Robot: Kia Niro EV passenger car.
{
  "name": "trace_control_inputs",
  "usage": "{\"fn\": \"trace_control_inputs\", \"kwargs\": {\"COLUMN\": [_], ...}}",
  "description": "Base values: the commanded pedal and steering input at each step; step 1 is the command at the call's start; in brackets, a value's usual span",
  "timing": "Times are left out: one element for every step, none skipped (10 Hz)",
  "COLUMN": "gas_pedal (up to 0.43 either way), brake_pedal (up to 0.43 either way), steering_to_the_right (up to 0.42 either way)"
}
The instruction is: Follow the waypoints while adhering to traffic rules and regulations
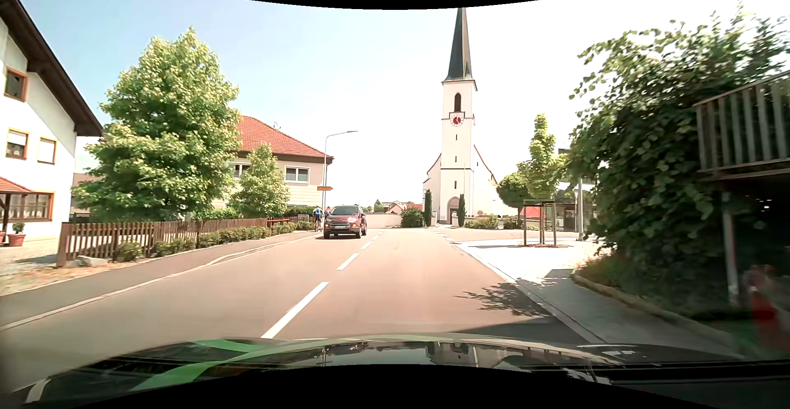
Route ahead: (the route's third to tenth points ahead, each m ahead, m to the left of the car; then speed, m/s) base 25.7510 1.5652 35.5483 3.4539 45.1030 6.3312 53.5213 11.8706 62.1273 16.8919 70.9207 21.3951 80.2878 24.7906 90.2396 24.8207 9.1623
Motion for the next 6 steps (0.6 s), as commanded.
{"fn": "trace_control_inputs", "kwargs": {"gas_pedal": [0.169, 0.177, 0.177, 0.177, 0.169, 0.169], "brake_pedal": [0.000, 0.000, 0.000, 0.000, 0.000, 0.000], "steering_to_the_right": [-0.008, -0.008, -0.008, -0.007, -0.008, -0.008]}}
